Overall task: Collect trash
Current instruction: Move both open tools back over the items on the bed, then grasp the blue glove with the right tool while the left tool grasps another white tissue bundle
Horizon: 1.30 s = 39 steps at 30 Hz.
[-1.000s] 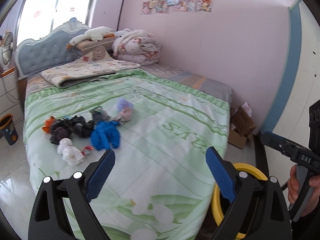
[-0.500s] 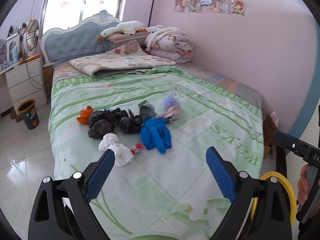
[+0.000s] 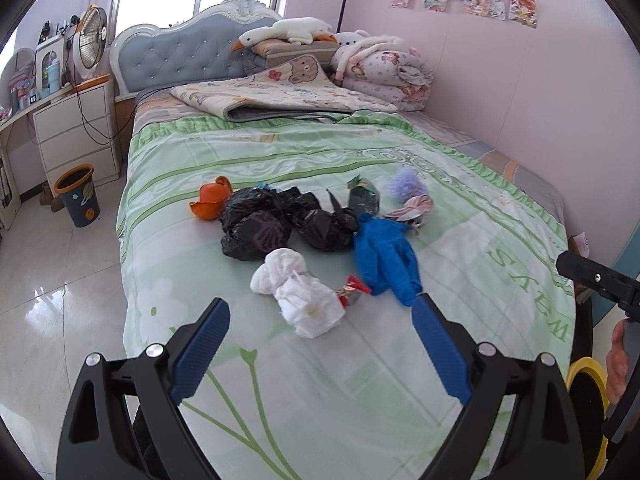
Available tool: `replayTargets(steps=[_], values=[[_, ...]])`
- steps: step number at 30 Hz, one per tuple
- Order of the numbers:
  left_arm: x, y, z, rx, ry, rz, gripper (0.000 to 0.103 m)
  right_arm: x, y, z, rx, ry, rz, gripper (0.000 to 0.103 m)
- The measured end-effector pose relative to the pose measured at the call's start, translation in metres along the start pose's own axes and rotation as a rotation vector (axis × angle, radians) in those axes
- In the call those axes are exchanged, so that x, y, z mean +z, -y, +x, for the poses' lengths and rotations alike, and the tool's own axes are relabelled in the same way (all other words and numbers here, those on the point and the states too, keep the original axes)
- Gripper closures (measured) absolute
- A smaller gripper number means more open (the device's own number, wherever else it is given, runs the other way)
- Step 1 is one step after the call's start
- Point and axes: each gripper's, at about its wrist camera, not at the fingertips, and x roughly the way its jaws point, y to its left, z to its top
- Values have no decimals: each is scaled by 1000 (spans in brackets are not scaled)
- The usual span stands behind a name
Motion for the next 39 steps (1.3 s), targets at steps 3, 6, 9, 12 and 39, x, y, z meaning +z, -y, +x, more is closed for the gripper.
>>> replayTargets(steps=[3,6,9,12,39], values=[[2,-8,12,5,-16,-13,14,8,-4,23,6,-26,-9,27],[4,-14,23,12,-29,-25,14,13,-7,46,14,-54,-12,27],[5,-21,34,18,-41,-38,14,19,-11,72,31,-92,-13,27],[5,-28,45,23,-55,-54,14,24,-17,96,39,-130,-14,27],[8,-45,92,-8,-87,-108,24,35,-34,217,19,-257,-8,29]])
